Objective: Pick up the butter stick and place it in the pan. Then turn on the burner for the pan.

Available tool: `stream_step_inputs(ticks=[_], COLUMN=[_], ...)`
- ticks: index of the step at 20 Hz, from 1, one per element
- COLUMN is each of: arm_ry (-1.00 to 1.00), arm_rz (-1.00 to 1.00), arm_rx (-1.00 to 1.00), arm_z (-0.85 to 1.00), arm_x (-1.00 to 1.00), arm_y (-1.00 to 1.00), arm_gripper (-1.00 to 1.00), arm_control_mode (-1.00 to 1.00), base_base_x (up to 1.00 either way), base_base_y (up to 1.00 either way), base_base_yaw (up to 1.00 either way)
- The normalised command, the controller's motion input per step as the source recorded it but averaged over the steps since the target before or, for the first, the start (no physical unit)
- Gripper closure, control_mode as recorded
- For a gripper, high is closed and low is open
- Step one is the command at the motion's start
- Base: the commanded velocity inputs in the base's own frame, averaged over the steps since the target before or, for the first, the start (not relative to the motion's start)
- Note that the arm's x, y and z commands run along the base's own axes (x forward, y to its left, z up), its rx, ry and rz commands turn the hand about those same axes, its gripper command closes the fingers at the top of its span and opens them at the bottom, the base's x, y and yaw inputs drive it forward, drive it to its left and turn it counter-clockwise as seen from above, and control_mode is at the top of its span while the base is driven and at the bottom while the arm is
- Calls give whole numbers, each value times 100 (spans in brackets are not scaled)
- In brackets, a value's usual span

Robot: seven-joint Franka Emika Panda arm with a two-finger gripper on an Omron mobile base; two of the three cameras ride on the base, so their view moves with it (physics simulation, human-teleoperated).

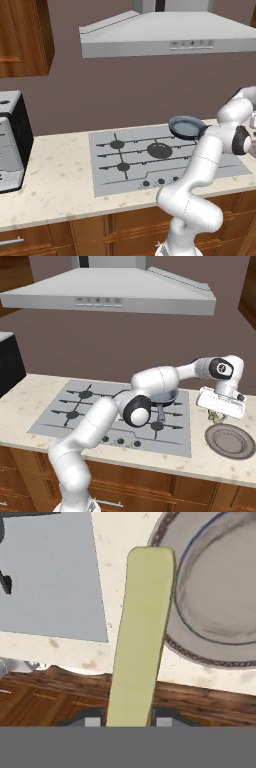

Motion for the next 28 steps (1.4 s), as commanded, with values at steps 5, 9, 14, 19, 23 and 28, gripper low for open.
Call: stream_step_inputs(ticks=[5,9,14,19,23,28], arm_ry=[-29,-22,-25,-34,-28,-9], arm_rz=[40,43,41,15,0,-1], arm_rx=[22,18,9,0,0,0], arm_z=[11,4,0,11,23,25], arm_x=[-2,0,-9,-31,-13,20], arm_y=[42,56,55,57,75,69], arm_gripper=[100,100,100,100,100,100], arm_control_mode=[-100,-100,-100,-100,-100,-100], base_base_x=[0,0,0,0,0,0], base_base_y=[0,0,0,0,0,0], base_base_yaw=[0,0,0,0,0,0])
